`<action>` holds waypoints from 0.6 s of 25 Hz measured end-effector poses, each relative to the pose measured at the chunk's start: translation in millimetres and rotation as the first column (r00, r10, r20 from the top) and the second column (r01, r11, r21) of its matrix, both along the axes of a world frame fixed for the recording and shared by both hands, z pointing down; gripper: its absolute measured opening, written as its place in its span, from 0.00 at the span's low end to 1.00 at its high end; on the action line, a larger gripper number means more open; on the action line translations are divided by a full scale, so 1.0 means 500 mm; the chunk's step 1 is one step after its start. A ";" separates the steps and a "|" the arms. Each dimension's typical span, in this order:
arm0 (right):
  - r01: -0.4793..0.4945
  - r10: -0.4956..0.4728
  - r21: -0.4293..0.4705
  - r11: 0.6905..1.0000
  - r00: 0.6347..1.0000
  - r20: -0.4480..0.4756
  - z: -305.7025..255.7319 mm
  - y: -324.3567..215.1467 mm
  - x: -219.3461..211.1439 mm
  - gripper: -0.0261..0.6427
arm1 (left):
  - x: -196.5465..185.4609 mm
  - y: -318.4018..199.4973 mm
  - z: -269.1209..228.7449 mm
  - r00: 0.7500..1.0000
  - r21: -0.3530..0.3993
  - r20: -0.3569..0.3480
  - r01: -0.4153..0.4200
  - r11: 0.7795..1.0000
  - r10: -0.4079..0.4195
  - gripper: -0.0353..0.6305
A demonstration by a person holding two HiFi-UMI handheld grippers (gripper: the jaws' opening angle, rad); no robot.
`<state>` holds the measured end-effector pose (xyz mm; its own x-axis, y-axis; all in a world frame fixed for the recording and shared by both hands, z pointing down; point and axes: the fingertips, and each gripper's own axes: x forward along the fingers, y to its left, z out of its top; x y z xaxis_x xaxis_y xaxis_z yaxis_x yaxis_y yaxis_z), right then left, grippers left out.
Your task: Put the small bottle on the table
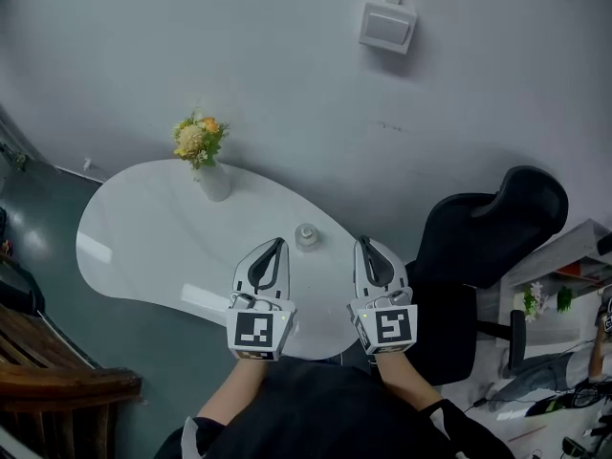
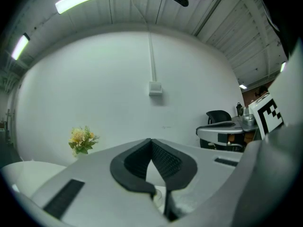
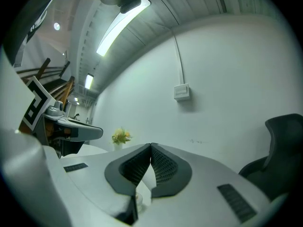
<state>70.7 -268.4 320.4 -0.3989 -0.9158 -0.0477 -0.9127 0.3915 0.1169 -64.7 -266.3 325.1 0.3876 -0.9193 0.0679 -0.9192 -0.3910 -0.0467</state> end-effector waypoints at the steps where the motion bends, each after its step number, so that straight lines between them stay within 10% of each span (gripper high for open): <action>1: 0.006 -0.006 0.004 1.000 1.000 -0.004 -0.006 0.002 -0.001 0.07 | 0.000 0.002 -0.005 1.000 0.011 0.002 -0.004 1.000 0.004 0.06; 15: 0.014 -0.014 -0.003 1.000 1.000 -0.005 -0.009 0.029 -0.005 0.07 | -0.009 0.031 0.003 1.000 -0.017 -0.003 0.002 1.000 -0.002 0.06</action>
